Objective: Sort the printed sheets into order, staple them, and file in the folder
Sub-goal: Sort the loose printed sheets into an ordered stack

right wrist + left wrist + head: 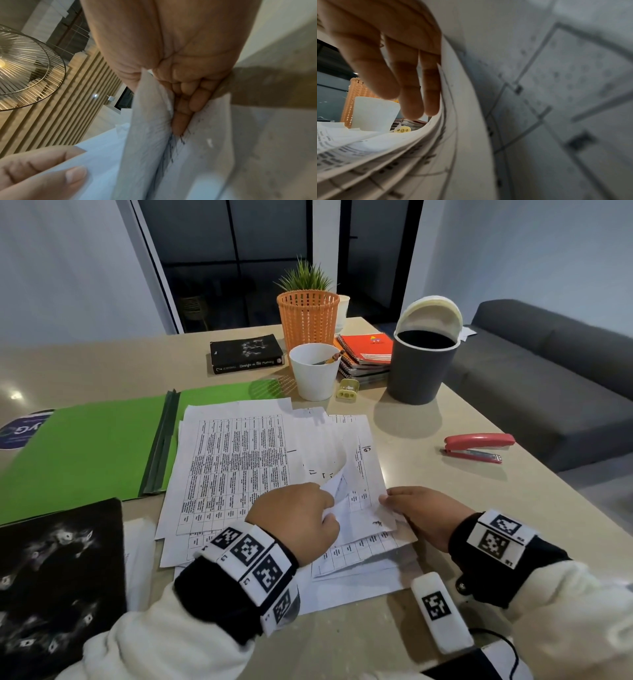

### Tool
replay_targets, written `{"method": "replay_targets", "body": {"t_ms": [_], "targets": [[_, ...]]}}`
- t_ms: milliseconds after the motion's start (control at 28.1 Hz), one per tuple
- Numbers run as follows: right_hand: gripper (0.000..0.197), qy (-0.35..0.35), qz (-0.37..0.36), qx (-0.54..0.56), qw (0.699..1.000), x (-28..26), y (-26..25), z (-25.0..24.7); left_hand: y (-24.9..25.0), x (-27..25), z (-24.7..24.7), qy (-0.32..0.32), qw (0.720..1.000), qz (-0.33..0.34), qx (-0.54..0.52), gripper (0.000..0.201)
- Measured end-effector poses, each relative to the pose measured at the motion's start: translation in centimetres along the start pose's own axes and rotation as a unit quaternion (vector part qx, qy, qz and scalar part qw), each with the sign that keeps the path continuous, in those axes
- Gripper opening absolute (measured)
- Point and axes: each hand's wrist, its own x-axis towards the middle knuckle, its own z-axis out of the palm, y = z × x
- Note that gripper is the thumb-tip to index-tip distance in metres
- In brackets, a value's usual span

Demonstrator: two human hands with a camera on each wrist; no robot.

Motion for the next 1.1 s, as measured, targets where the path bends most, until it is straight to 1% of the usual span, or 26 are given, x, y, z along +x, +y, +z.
{"method": "replay_targets", "body": {"t_ms": [36, 71, 107, 143, 178, 249, 285, 356, 428, 463, 499, 534, 606, 641, 677, 819, 891, 962, 1033, 1104], "targets": [[0.031, 0.008, -0.002, -0.014, 1.0, 0.2, 0.1, 0.0, 0.0, 0.0, 0.0, 0.002, 1.0, 0.005, 0.006, 0.03], [0.045, 0.016, 0.0, -0.031, 0.999, 0.5, 0.4, 0.0, 0.0, 0.1, 0.1, 0.003, 1.0, 0.012, 0.014, 0.03], [0.059, 0.024, 0.004, -0.034, 0.999, 0.8, 0.7, -0.2, 0.0, 0.1, 0.2, -0.001, 1.0, 0.016, 0.023, 0.035], [0.065, 0.031, 0.011, -0.022, 0.999, 1.1, 1.0, -0.3, 0.1, 0.1, 0.2, -0.006, 0.999, 0.017, 0.032, 0.041], [0.06, 0.036, 0.019, -0.013, 0.999, 1.1, 1.0, -0.4, 0.3, 0.1, 0.2, -0.01, 0.999, 0.017, 0.038, 0.045], [0.04, 0.041, 0.032, -0.003, 0.999, 0.3, 0.2, 0.0, 0.5, 0.1, 0.4, -0.024, 0.998, 0.019, 0.047, 0.05], [0.033, 0.039, 0.033, 0.003, 0.999, 0.0, 0.0, 0.0, 0.5, 0.1, 0.4, -0.032, 0.998, 0.018, 0.047, 0.054], [0.03, 0.031, 0.032, 0.002, 0.999, -0.4, -0.4, 0.0, 0.6, 0.0, 0.2, -0.043, 0.999, 0.012, 0.031, 0.071], [0.032, 0.036, 0.002, -0.067, 0.997, -0.7, -1.2, 0.1, 0.7, -0.1, -0.2, -0.053, 0.999, 0.006, 0.012, 0.086], [0.034, 0.039, -0.014, -0.111, 0.993, -1.0, -1.6, 0.1, 0.7, -0.2, -0.3, -0.056, 0.998, 0.004, 0.008, 0.089], [0.034, 0.041, -0.025, -0.142, 0.989, -1.2, -2.0, 0.1, 0.7, -0.3, -0.4, -0.057, 0.998, 0.002, 0.004, 0.087], [0.034, 0.045, -0.034, -0.166, 0.985, -1.4, -2.3, 0.1, 0.6, -0.4, -0.5, -0.054, 0.999, -0.001, 0.001, 0.079], [0.031, 0.064, -0.064, -0.206, 0.974, -1.8, -3.2, -0.1, 0.4, -0.5, -0.5, -0.037, 0.999, 0.001, -0.006, 0.047], [0.029, 0.077, -0.081, -0.22, 0.969, -2.0, -3.6, -0.3, 0.4, -0.6, -0.5, -0.033, 0.999, 0.007, -0.012, 0.036], [0.027, 0.09, -0.096, -0.23, 0.964, -2.3, -4.1, -0.5, 0.4, -0.6, -0.5, -0.033, 0.999, 0.014, -0.017, 0.035], [0.021, 0.142, -0.137, -0.271, 0.942, -3.3, -5.9, -2.1, 0.6, -0.3, -0.3, -0.047, 0.997, 0.052, -0.024, 0.043], [0.028, 0.18, -0.143, -0.277, 0.933, -3.9, -6.4, -3.4, 0.6, -0.3, -0.1, -0.051, 0.996, 0.067, -0.042, 0.048], [0.032, 0.232, -0.149, -0.293, 0.916, -4.5, -6.8, -4.8, 0.7, -0.3, 0.0, -0.05, 0.995, 0.073, -0.051, 0.057], [0.034, 0.299, -0.169, -0.295, 0.892, -4.9, -6.7, -6.2, 0.9, -0.4, -0.1, -0.046, 0.995, 0.077, -0.045, 0.065], [0.045, 0.358, -0.177, -0.277, 0.874, -5.1, -6.4, -7.4, 0.9, -0.4, -0.3, -0.049, 0.994, 0.087, -0.044, 0.07]]}}
